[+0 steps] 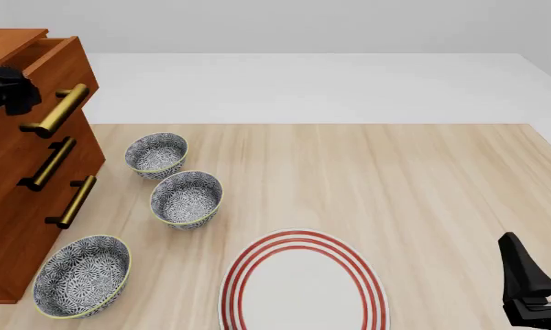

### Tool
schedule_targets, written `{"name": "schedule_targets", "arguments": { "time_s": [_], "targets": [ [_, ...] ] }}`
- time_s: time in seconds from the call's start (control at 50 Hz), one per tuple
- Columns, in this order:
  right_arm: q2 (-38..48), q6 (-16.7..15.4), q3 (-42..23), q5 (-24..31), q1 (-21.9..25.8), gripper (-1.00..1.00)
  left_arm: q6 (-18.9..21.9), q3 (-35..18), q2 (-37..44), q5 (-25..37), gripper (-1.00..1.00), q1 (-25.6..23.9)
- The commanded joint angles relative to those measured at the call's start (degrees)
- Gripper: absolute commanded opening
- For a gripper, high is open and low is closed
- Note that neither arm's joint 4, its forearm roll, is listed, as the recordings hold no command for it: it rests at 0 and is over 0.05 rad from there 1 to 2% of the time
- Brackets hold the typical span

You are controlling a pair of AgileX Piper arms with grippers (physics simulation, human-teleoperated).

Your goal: Open the top drawer of the cabinet.

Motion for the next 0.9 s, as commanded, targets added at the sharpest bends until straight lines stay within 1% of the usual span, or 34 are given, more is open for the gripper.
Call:
{"name": "schedule_targets", "arguments": {
  "time_s": [0.02, 0.28, 0.3, 0.36, 0.38, 0.42, 0.44, 0.6, 0.74, 0.82, 0.88, 0.9],
  "targets": [
    [0.0, 0.0, 0.0, 0.0, 0.0, 1.00, 0.1, 0.6, 1.0, -0.7, 1.00, -0.2],
    [0.0, 0.0, 0.0, 0.0, 0.0, 1.00, 0.1, 1.8, 2.4, -1.4, 1.00, -1.5],
    [0.0, 0.0, 0.0, 0.0, 0.0, 1.00, -0.5, 2.0, 2.7, -1.3, 1.00, -1.9],
    [0.0, 0.0, 0.0, 0.0, 0.0, 1.00, -0.6, 2.4, 3.2, -1.5, 1.00, -2.5],
    [0.0, 0.0, 0.0, 0.0, 0.0, 1.00, -1.3, 2.8, 3.5, -1.4, 1.00, -3.3],
    [0.0, 0.0, 0.0, 0.0, 0.0, 1.00, -1.0, 3.0, 4.1, -1.9, 1.00, -3.2],
    [0.0, 0.0, 0.0, 0.0, 0.0, 1.00, -1.8, 3.4, 4.2, -1.7, 1.00, -4.2],
    [0.0, 0.0, 0.0, 0.0, 0.0, 1.00, -1.9, 3.4, 5.6, -2.4, 1.00, -4.3],
    [0.0, 0.0, 0.0, 0.0, 0.0, 1.00, -2.2, 3.0, 5.5, -1.8, 1.00, -4.4],
    [0.0, 0.0, 0.0, 0.0, 0.0, 1.00, -1.3, 2.2, 6.1, -0.9, 1.00, -4.3],
    [0.0, 0.0, 0.0, 0.0, 0.0, 1.00, -1.8, 2.0, 6.4, -0.8, 1.00, -4.5],
    [0.0, 0.0, 0.0, 0.0, 0.0, 1.00, -1.2, 2.0, 6.6, -0.9, 1.00, -4.4]
  ]
}}
